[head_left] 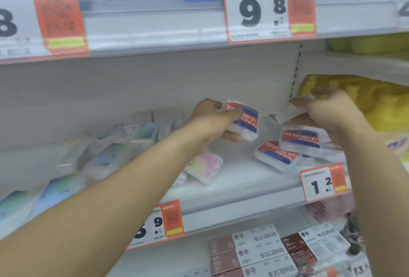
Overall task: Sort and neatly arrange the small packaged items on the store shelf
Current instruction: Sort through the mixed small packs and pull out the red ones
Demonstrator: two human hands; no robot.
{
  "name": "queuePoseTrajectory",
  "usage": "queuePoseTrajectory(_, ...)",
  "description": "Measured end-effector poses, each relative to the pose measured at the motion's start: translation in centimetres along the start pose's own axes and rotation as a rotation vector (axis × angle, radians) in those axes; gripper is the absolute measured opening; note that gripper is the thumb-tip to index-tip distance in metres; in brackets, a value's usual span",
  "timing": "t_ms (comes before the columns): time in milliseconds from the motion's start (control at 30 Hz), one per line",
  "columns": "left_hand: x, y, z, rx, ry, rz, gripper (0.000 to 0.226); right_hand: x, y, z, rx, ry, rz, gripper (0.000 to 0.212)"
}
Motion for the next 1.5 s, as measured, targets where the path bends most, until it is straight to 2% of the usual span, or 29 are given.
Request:
queuePoseTrajectory(100, -4.9, 0.4, 1.2, 0.073, -0.099, 0.077, 0.067, 1.0, 0.8, -0.9, 0.0, -0.12, 0.03, 0.063)
queuePoseTrajectory(167, -7.2, 0.5, 2.3, 0.034, -0.053, 0.067, 0.061, 1.7, 1.2, -1.0, 0.077, -0.249, 0.006, 0.049)
queuePoseTrajectory(267, -8.7, 1.0, 3.8, -0.208, 0.425, -0.055, 0.055, 2.6, 1.3, -0.8, 0.177, -0.43, -0.01, 0.036)
queuePoseTrajectory(300, -9.0, 0.9, 4.2, -0.235, 0.574, -0.06, 0.057, 2.8, 1.3, -0.8, 0.197, -0.46, -0.015, 0.035)
queuePoseTrajectory(367, -9.2, 0.6, 4.7, -0.182, 0.791, 0.002, 0.06, 3.2, 1.5, -0.9, 0.221, -0.514, -0.023, 0.038)
queuePoseTrajectory(467, -9.4, -0.2, 3.9, -0.216, 0.893, 0.23, 0.048, 3.3, 1.4, -1.2, 0.19, -0.686, 0.088, 0.052)
queuePoseTrajectory(533, -8.6, -0.8, 2.9, -0.236, 0.875, 0.274, 0.052, 2.9, 0.9, -1.4, 0.182, -0.817, 0.218, 0.062)
queuePoseTrajectory(600, -7.2, -1.1, 2.2, -0.232, 0.82, 0.174, 0.064, 2.3, 0.4, -1.6, 0.188, -0.905, 0.295, 0.064)
queuePoseTrajectory(633, -6.3, -1.4, 1.8, -0.287, 0.797, 0.102, 0.066, 2.0, 0.4, -1.6, 0.197, -0.92, 0.298, 0.061)
queuePoseTrajectory(700, -4.0, -2.7, 1.0, -0.475, 0.829, 0.0, 0.055, 1.3, 0.4, -1.6, 0.231, -0.952, 0.246, 0.055)
queuePoseTrajectory(800, 0.4, -4.6, 1.0, -0.697, 0.98, -0.056, 0.046, -0.6, -0.6, -0.4, 0.391, -1.043, 0.168, 0.046)
queuePoseTrajectory(867, 3.6, -5.3, 2.0, -0.747, 1.156, -0.028, 0.051, -2.5, -2.3, 1.3, 0.495, -0.918, 0.178, 0.036)
queuePoseTrajectory(933, 6.8, -5.6, 3.4, -0.746, 1.271, 0.03, 0.058, -4.8, -4.8, 2.4, 0.561, -0.707, 0.269, 0.03)
queuePoseTrajectory(1033, 11.0, -6.7, 4.6, -0.726, 1.196, 0.092, 0.069, -8.9, -9.3, 2.9, 0.727, -0.634, 0.503, 0.037)
queuePoseTrajectory(1133, 14.9, -7.2, 5.3, -0.657, 1.054, -0.019, 0.073, -12.1, -12.7, 2.6, 0.681, -0.616, 0.734, 0.07)
queuePoseTrajectory(1200, 18.2, -6.8, 6.0, -0.523, 1.139, -0.176, 0.082, -13.8, -13.7, 1.8, 0.628, -0.753, 0.844, 0.094)
queuePoseTrajectory(1267, 22.0, -6.4, 7.2, -0.26, 1.303, -0.22, 0.094, -15.2, -13.7, 1.0, 0.651, -0.88, 0.818, 0.097)
queuePoseTrajectory(1333, 25.3, -6.7, 8.3, -0.017, 1.348, -0.178, 0.104, -15.8, -13.5, 1.1, 0.693, -0.904, 0.724, 0.085)
queuePoseTrajectory(1367, 26.4, -6.9, 8.8, 0.032, 1.315, -0.162, 0.106, -15.9, -13.2, 1.5, 0.702, -0.862, 0.675, 0.078)
queuePoseTrajectory(1433, 27.3, -7.1, 9.2, 0.003, 1.228, -0.17, 0.095, -15.7, -12.5, 2.7, 0.646, -0.684, 0.586, 0.064)
queuePoseTrajectory(1500, 27.6, -7.1, 8.9, -0.127, 1.177, -0.263, 0.073, -15.7, -12.0, 3.8, 0.525, -0.422, 0.494, 0.054)
Point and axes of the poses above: each hand's wrist, its own y-axis towards the middle knuckle, its own x-axis out of the back of the hand, z = x × y, the point moved 3 cm from there along y, towards the middle knuckle, and after that the axes turned 12 degrees about -z, right-handed, at the moved point
